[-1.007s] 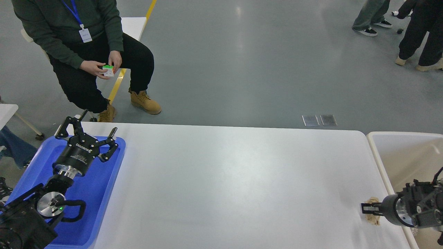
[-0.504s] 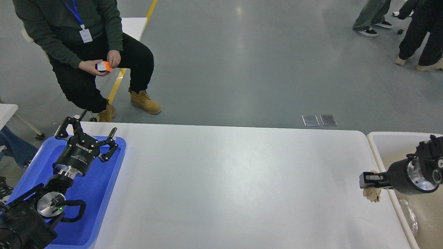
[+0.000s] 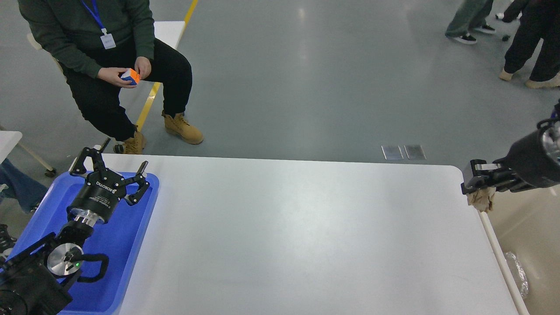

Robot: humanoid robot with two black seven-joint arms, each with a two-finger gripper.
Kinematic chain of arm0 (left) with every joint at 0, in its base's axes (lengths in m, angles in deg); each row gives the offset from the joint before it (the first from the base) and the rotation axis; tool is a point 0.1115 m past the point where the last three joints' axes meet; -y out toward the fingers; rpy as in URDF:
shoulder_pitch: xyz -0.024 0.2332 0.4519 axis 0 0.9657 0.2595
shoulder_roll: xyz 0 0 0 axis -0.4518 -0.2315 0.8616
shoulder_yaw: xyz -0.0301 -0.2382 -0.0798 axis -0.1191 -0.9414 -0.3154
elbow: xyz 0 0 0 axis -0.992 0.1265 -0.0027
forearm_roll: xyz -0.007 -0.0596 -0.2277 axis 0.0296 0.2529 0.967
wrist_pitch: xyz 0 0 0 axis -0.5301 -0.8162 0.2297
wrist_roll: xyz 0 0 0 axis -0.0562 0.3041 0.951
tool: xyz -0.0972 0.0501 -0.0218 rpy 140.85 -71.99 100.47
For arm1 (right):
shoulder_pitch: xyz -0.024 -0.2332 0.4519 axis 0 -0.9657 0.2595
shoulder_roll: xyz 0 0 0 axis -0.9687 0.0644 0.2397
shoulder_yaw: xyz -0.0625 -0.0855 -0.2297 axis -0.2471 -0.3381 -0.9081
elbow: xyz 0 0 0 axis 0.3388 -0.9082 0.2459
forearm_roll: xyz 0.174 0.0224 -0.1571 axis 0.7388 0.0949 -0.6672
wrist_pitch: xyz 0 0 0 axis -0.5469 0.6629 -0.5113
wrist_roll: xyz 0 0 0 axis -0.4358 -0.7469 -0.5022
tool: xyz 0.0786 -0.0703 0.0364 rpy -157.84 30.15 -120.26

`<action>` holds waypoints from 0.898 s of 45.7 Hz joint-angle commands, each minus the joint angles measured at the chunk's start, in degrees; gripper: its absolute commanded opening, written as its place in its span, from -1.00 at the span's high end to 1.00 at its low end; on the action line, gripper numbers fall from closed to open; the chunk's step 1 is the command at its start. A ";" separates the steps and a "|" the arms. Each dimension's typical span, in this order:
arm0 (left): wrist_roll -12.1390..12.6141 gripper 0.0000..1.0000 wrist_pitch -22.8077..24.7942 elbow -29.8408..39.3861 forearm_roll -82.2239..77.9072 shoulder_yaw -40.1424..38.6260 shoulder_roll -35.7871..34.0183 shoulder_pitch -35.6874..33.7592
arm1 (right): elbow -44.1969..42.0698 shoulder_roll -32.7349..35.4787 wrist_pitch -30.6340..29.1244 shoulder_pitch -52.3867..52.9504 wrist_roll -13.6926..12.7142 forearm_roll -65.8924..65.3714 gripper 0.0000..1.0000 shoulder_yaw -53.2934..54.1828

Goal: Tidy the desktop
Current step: 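Lift the paper ball with the right gripper over the white bin, then release the paper ball into the white bin with the right gripper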

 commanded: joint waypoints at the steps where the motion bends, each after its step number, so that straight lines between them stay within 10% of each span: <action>1: 0.00 -0.98 0.00 0.00 0.01 -0.01 0.00 0.00 | 0.31 -0.17 -10.16 10.77 0.00 0.01 1.00 -0.88; 25: 0.00 -0.98 0.00 0.00 0.01 -0.01 0.00 0.00 | -2.94 0.01 -11.84 10.16 -0.27 -0.87 1.00 -0.61; 41: 0.00 -0.98 0.00 0.00 0.09 -0.01 0.00 0.00 | -26.84 6.95 -10.69 -12.94 -0.35 0.18 1.00 0.00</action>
